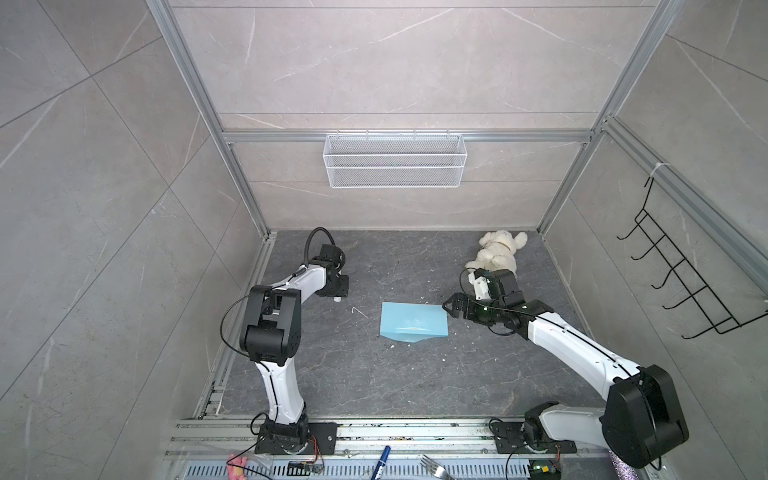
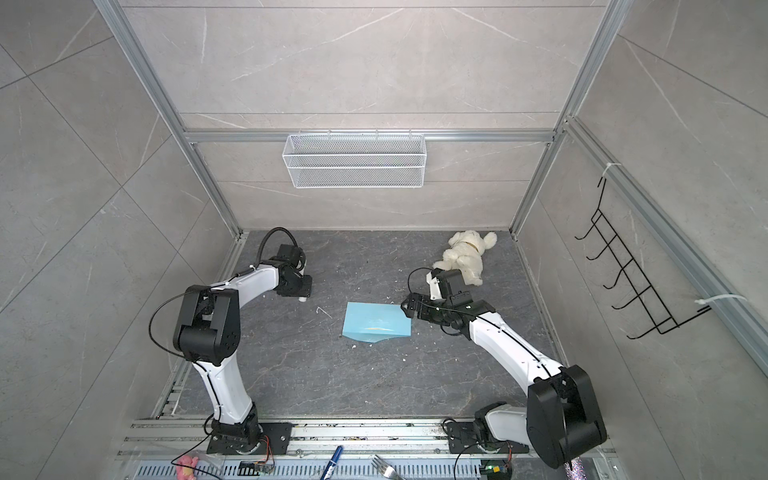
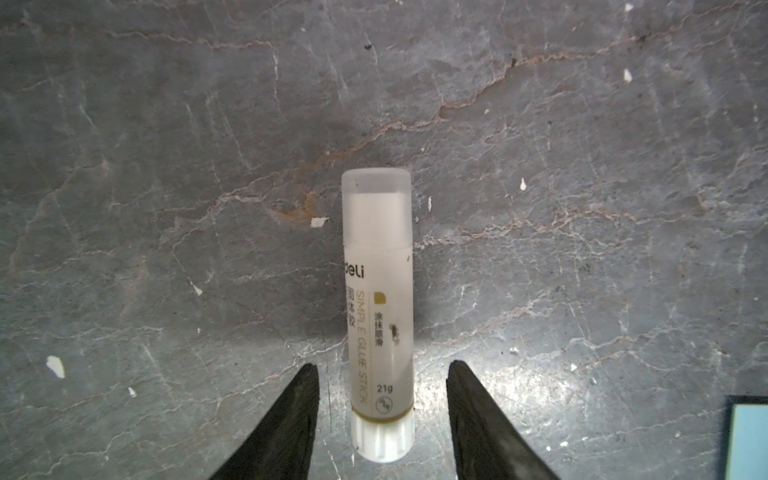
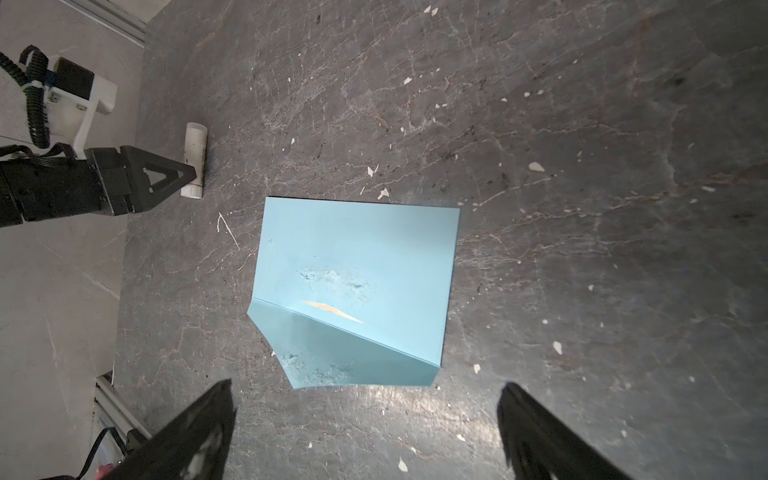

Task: Place the letter into the envelope and seal it
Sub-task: 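Grasp the white glue stick with the left gripper and lift it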

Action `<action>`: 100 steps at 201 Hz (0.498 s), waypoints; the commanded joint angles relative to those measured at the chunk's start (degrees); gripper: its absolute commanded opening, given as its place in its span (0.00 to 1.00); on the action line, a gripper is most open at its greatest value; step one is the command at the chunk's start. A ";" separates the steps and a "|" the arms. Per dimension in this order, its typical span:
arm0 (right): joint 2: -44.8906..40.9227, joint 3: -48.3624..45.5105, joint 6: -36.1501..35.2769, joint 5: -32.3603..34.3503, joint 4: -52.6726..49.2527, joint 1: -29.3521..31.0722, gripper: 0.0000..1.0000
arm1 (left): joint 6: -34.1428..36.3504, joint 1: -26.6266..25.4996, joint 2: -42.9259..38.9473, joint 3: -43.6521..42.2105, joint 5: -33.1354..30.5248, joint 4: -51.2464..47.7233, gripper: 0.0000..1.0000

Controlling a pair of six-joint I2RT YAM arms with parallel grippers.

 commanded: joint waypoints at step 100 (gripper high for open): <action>-0.17 -1.14 -1.65 1.26 -0.55 0.04 0.99 | 0.74 0.50 6.91 8.11 1.83 -7.09 0.39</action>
